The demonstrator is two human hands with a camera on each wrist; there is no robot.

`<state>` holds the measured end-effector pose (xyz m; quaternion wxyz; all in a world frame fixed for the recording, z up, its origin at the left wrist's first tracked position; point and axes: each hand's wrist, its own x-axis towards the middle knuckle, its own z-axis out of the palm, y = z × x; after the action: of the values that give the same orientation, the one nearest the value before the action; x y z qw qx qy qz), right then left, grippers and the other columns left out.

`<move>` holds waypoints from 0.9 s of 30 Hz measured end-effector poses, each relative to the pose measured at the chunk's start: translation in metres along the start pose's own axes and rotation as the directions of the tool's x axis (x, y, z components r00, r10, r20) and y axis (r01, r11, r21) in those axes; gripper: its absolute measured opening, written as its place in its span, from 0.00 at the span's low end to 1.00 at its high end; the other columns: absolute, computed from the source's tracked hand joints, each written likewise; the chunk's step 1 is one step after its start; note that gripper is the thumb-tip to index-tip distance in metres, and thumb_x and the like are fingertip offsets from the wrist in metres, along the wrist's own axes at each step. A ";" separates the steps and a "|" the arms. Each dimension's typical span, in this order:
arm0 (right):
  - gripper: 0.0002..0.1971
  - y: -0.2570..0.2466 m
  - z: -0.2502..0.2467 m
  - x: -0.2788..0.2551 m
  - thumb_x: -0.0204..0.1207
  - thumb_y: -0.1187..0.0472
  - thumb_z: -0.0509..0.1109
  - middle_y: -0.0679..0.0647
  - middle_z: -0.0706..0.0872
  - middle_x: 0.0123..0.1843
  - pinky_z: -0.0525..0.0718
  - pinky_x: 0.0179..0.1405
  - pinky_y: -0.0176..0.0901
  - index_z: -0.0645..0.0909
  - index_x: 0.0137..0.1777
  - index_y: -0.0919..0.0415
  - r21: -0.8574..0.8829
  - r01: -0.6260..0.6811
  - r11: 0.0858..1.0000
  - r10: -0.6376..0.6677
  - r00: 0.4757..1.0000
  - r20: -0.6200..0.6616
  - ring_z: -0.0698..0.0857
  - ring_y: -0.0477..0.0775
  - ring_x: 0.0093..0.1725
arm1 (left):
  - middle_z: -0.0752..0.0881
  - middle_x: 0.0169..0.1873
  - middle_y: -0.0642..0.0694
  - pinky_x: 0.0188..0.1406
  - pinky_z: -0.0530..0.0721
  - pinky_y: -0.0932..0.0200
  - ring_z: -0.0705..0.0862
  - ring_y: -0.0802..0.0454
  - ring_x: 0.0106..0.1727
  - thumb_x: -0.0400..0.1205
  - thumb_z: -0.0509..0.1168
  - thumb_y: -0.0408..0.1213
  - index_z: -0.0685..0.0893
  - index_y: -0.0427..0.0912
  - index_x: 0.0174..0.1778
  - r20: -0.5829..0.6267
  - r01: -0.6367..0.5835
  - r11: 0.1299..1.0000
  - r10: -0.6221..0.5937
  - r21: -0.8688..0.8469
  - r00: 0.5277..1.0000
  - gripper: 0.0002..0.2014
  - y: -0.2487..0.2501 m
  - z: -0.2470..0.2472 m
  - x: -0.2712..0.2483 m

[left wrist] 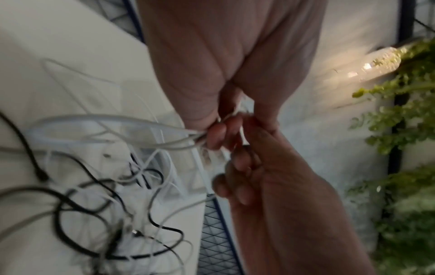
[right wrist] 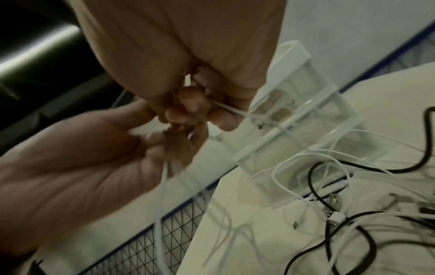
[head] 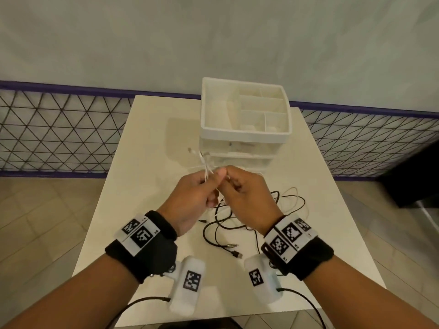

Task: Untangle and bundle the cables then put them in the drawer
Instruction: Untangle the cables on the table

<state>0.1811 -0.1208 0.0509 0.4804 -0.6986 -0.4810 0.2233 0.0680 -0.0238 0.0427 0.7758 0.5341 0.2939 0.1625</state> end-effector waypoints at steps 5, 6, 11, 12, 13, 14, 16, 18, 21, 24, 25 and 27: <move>0.24 0.020 -0.010 -0.010 0.84 0.57 0.69 0.50 0.78 0.26 0.83 0.38 0.33 0.73 0.78 0.40 0.003 -0.081 0.997 0.081 0.996 0.031 0.81 0.51 0.28 | 0.83 0.39 0.40 0.33 0.72 0.59 0.71 0.54 0.30 0.89 0.60 0.34 0.85 0.37 0.39 -0.257 -0.136 0.987 0.110 -0.085 0.960 0.14 0.029 -0.005 0.012; 0.20 0.031 -0.018 -0.012 0.83 0.55 0.70 0.52 0.76 0.25 0.80 0.33 0.36 0.78 0.73 0.40 -0.016 -0.121 0.992 0.121 0.993 0.012 0.76 0.49 0.25 | 0.82 0.40 0.42 0.32 0.73 0.60 0.72 0.55 0.30 0.88 0.60 0.32 0.83 0.37 0.40 -0.309 -0.148 0.977 0.095 -0.154 0.946 0.12 0.037 -0.017 0.016; 0.18 0.090 -0.068 -0.027 0.69 0.48 0.81 0.43 0.74 0.18 0.68 0.26 0.40 0.88 0.35 0.66 0.102 -0.455 0.884 0.467 0.863 -0.192 0.68 0.48 0.22 | 0.74 0.26 0.52 0.44 0.86 0.56 0.75 0.55 0.29 0.89 0.58 0.43 0.76 0.47 0.37 -0.360 -0.222 0.906 0.084 -0.361 0.929 0.14 0.068 -0.088 0.019; 0.23 0.095 -0.075 -0.028 0.67 0.49 0.82 0.42 0.71 0.18 0.67 0.25 0.39 0.85 0.35 0.72 0.138 -0.489 0.861 0.509 0.834 -0.216 0.66 0.49 0.23 | 0.72 0.23 0.52 0.40 0.86 0.56 0.74 0.55 0.27 0.89 0.58 0.43 0.75 0.47 0.36 -0.378 -0.228 0.922 0.099 -0.313 0.921 0.15 0.066 -0.093 0.017; 0.23 0.095 -0.082 -0.028 0.67 0.51 0.84 0.42 0.71 0.17 0.67 0.25 0.38 0.84 0.34 0.74 0.137 -0.505 0.852 0.524 0.820 -0.230 0.67 0.47 0.21 | 0.70 0.21 0.53 0.35 0.84 0.58 0.72 0.55 0.25 0.90 0.57 0.43 0.74 0.46 0.36 -0.397 -0.233 0.936 0.114 -0.265 0.911 0.15 0.064 -0.093 0.015; 0.20 0.097 -0.088 -0.026 0.67 0.54 0.85 0.42 0.73 0.16 0.69 0.26 0.38 0.84 0.32 0.71 0.103 -0.517 0.850 0.526 0.816 -0.241 0.68 0.44 0.20 | 0.68 0.20 0.53 0.29 0.80 0.60 0.70 0.55 0.23 0.90 0.58 0.43 0.74 0.46 0.36 -0.425 -0.236 0.944 0.121 -0.229 0.897 0.15 0.060 -0.094 0.014; 0.14 0.099 -0.102 -0.021 0.66 0.57 0.86 0.41 0.77 0.16 0.73 0.27 0.38 0.85 0.28 0.60 0.001 -0.555 0.832 0.533 0.798 -0.283 0.72 0.41 0.19 | 0.66 0.20 0.54 0.19 0.70 0.63 0.65 0.57 0.21 0.90 0.57 0.44 0.73 0.46 0.36 -0.495 -0.241 0.953 0.121 -0.185 0.860 0.15 0.058 -0.097 0.014; 0.13 0.105 -0.117 -0.019 0.64 0.56 0.86 0.41 0.80 0.17 0.79 0.33 0.45 0.85 0.26 0.56 -0.023 -0.599 0.800 0.549 0.748 -0.373 0.77 0.47 0.26 | 0.65 0.21 0.55 0.16 0.63 0.64 0.61 0.58 0.20 0.89 0.58 0.45 0.74 0.47 0.36 -0.564 -0.245 0.959 0.125 -0.142 0.816 0.15 0.059 -0.106 0.011; 0.05 0.095 -0.123 -0.014 0.64 0.56 0.76 0.46 0.83 0.25 0.79 0.33 0.47 0.85 0.31 0.55 -0.140 -0.609 0.780 0.504 0.745 -0.437 0.81 0.55 0.34 | 0.69 0.23 0.55 0.20 0.64 0.62 0.65 0.58 0.21 0.88 0.60 0.46 0.76 0.48 0.37 -0.552 -0.179 0.984 0.160 0.019 0.818 0.14 0.059 -0.104 0.007; 0.07 0.050 -0.093 0.004 0.79 0.59 0.66 0.52 0.85 0.36 0.74 0.33 0.42 0.83 0.43 0.60 -0.362 -0.421 0.832 0.393 0.907 -0.152 0.81 0.51 0.36 | 0.83 0.38 0.49 0.28 0.71 0.57 0.76 0.50 0.34 0.85 0.64 0.47 0.80 0.42 0.40 -0.384 -0.096 0.932 0.236 0.350 0.893 0.13 0.045 -0.067 0.007; 0.09 0.032 -0.078 0.010 0.82 0.58 0.65 0.50 0.85 0.36 0.74 0.34 0.42 0.83 0.45 0.61 -0.384 -0.317 0.867 0.328 0.944 -0.040 0.80 0.46 0.35 | 0.86 0.43 0.49 0.31 0.72 0.56 0.78 0.51 0.37 0.84 0.65 0.50 0.81 0.42 0.41 -0.288 -0.121 0.889 0.269 0.443 0.919 0.14 0.038 -0.050 0.007; 0.11 0.000 -0.053 0.019 0.83 0.57 0.64 0.46 0.84 0.34 0.75 0.34 0.38 0.85 0.46 0.60 -0.390 -0.132 0.911 0.191 0.974 0.118 0.78 0.39 0.31 | 0.87 0.40 0.58 0.31 0.73 0.60 0.79 0.62 0.33 0.85 0.64 0.55 0.81 0.49 0.43 -0.083 -0.182 0.817 0.270 0.547 0.959 0.13 0.027 -0.018 0.006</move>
<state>0.2304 -0.1283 0.0765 0.2773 -0.7964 -0.4912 0.2183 0.0632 0.0027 0.0617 0.5457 0.7455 0.3219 0.2070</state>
